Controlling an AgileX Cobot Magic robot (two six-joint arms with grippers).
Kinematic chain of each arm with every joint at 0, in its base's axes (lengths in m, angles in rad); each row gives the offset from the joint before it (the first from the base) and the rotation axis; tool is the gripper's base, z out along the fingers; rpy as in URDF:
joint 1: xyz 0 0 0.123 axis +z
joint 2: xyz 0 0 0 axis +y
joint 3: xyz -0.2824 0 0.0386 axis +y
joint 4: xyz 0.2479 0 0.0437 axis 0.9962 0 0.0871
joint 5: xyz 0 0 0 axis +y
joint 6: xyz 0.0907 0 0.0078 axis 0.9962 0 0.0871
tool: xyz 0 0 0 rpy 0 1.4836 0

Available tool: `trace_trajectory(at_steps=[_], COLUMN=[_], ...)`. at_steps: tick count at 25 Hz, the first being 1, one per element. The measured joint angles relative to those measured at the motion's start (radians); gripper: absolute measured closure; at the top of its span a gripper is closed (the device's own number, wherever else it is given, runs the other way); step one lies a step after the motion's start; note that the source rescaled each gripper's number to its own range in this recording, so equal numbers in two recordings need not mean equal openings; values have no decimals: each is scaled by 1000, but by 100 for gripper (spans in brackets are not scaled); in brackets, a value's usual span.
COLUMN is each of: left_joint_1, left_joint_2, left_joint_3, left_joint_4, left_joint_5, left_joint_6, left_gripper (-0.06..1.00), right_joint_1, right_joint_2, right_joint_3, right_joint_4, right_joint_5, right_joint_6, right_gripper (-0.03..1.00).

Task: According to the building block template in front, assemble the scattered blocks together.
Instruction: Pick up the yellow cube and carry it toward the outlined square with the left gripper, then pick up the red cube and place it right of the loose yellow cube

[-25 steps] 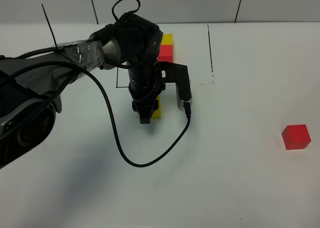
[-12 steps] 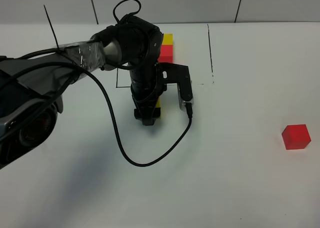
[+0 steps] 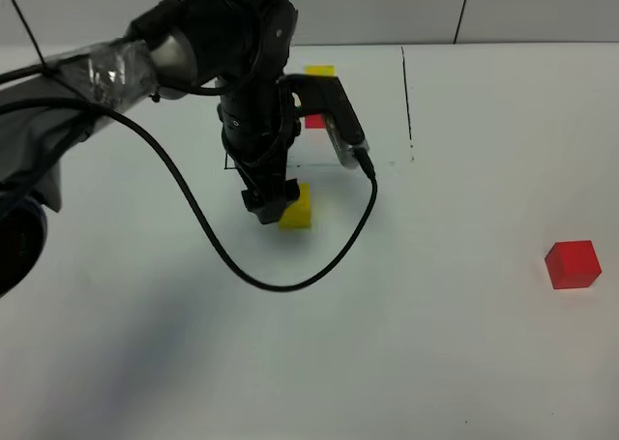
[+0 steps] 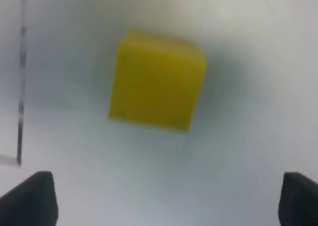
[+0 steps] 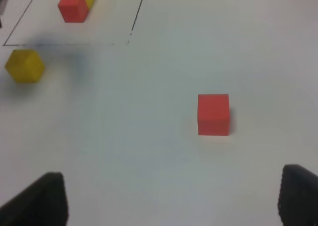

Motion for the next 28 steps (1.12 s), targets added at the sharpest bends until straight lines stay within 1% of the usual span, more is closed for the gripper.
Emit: trace_trajectory(at_steps=[4, 8, 11, 12, 14, 17, 20, 23, 28], left_joint_1=[55, 149, 227, 255, 310, 389, 450, 468, 469], left_joint_2=[-82, -172, -257, -291, -362, -497, -646, -810, -1061], left_joint_3=[0, 4, 59, 84, 161, 286, 419, 539, 704], left_joint_4=[-4, -39, -80, -80, -96, -101, -101, -93, -80], left_joint_5=[0, 1, -2, -4, -33, -103, -168, -198, -180], left_joint_6=[-135, -233, -270, -274, -287, -328, -414, -481, -587], left_gripper=[7, 10, 12, 13, 13, 13, 14, 14, 15], right_joint_1=[0, 0, 0, 0, 0, 0, 0, 0, 0], right_joint_2=[0, 0, 0, 0, 0, 0, 0, 0, 0], right_joint_3=[0, 0, 0, 0, 0, 0, 0, 0, 0], right_joint_4=[0, 0, 0, 0, 0, 0, 0, 0, 0], right_joint_5=[0, 0, 0, 0, 0, 0, 0, 0, 0], right_joint_6=[0, 0, 0, 0, 0, 0, 0, 0, 0], right_gripper=[21, 21, 21, 21, 21, 21, 21, 21, 21])
